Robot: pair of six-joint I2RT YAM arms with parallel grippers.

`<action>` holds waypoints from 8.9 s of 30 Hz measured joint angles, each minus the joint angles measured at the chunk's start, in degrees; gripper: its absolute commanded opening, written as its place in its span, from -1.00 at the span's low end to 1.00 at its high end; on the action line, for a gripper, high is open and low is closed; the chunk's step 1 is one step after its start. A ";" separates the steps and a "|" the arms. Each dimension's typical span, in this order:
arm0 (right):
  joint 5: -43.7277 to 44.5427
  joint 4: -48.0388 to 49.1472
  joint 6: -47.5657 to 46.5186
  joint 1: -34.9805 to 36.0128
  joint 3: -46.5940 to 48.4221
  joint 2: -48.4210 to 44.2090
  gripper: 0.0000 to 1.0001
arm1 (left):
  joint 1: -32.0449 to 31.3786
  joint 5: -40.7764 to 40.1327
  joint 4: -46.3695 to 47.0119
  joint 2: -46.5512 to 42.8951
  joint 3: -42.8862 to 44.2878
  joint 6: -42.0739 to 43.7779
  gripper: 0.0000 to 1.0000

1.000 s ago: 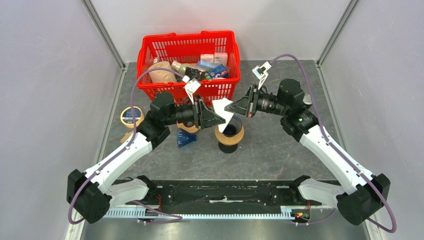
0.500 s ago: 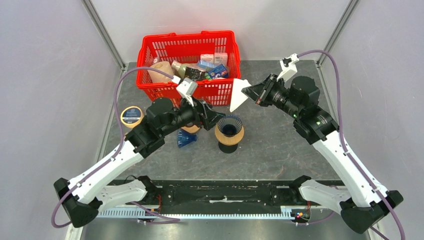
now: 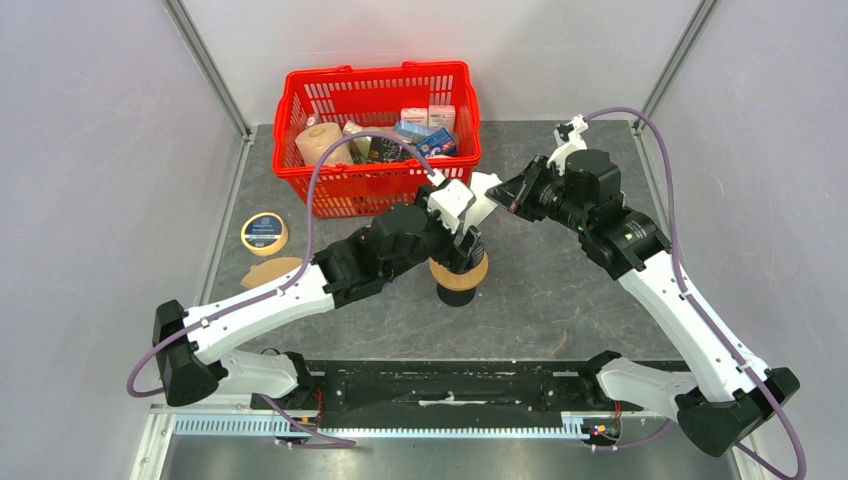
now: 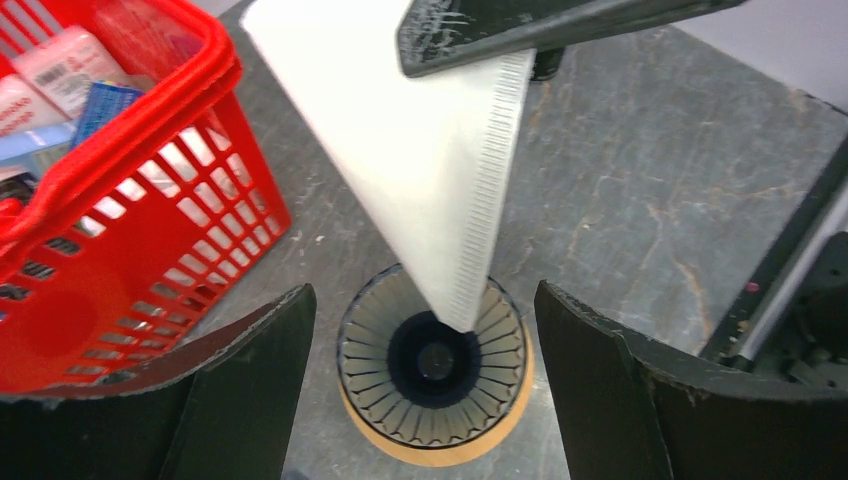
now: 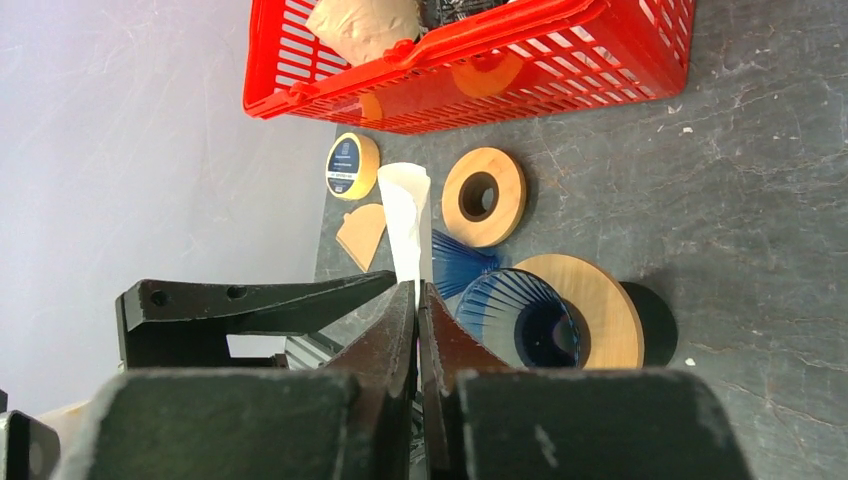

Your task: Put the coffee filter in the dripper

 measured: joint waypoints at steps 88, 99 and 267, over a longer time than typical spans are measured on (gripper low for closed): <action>-12.79 -4.39 -22.01 -0.70 -4.22 -7.78 0.87 | -2.62 16.33 17.33 -21.97 -20.52 8.15 -0.95; -26.67 -6.38 -36.04 -0.74 -6.62 -11.26 0.94 | -2.56 19.52 17.53 -24.02 -21.05 8.28 -0.96; -19.85 5.38 -41.13 -0.74 -7.87 -7.61 0.94 | 24.24 73.31 -6.91 -5.49 -1.88 22.21 -0.96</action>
